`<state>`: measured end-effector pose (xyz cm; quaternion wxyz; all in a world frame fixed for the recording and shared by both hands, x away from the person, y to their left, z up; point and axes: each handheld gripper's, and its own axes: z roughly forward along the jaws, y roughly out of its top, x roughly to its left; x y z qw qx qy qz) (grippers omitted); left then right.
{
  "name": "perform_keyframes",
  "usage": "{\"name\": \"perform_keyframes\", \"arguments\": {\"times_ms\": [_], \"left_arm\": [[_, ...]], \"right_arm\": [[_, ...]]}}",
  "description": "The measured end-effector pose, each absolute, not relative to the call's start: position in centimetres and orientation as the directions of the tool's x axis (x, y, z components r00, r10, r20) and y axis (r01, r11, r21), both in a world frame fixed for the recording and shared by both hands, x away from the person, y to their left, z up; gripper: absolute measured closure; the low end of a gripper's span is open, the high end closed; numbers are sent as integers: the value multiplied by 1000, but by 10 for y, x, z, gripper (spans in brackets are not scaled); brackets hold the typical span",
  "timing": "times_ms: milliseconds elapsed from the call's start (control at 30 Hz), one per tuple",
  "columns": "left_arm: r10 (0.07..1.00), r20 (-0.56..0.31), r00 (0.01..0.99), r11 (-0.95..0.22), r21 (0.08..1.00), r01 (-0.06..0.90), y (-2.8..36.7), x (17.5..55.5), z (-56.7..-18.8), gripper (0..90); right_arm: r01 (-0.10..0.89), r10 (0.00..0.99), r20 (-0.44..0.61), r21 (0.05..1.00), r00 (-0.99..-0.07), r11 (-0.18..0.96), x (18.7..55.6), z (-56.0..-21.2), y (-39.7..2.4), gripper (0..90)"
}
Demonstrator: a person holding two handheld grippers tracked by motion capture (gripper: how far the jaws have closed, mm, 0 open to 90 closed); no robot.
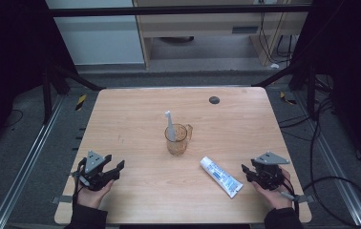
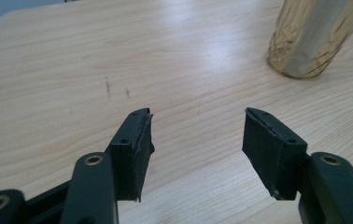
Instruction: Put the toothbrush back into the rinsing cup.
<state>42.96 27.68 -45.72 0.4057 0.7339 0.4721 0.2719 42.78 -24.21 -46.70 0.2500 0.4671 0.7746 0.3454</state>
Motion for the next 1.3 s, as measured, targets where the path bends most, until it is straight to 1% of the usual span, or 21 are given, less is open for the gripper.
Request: {"name": "perform_keyframes", "arguments": {"times_ms": [100,233,267,367,467,700,1300], "left_arm": [[920,33,389,-234,844,482,280,431,-460,449],[931,18,364,-207,848,489,283,431,-461,462],[932,13,361,-201,849,489,284,431,-461,465],[932,1,362,-191,852,488,285,429,-462,465],[931,-7,365,-188,848,496,286,426,-462,474],[934,-2,358,-191,843,504,289,423,-463,481],[937,4,349,-195,834,516,291,425,-467,481]], "right_arm": [[584,893,-44,742,-448,330,428,-471,-240,633],[615,882,-25,708,-470,348,428,-476,-238,701],[624,879,-5,703,-476,342,427,-477,-237,715],[638,872,12,687,-489,348,426,-479,-234,760],[644,866,4,670,-500,369,426,-483,-231,806],[661,850,32,644,-526,385,425,-484,-227,897],[666,831,62,632,-553,397,423,-484,-223,900]]}}
